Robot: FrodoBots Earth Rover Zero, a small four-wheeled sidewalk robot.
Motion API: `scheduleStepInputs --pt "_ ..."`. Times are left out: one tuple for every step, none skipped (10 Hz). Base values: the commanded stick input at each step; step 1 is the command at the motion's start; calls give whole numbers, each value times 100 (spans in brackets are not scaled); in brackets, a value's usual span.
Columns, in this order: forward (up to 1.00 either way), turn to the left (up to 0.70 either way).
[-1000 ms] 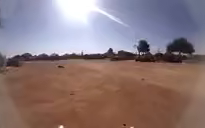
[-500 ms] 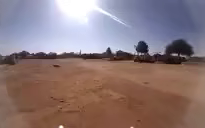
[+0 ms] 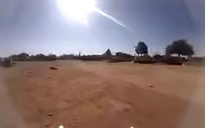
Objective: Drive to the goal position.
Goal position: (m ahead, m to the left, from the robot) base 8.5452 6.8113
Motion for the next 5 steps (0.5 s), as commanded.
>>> scheduleStepInputs --pt "70 0" --pt "70 0" --pt "70 0" --pt "70 0" --pt "70 0"
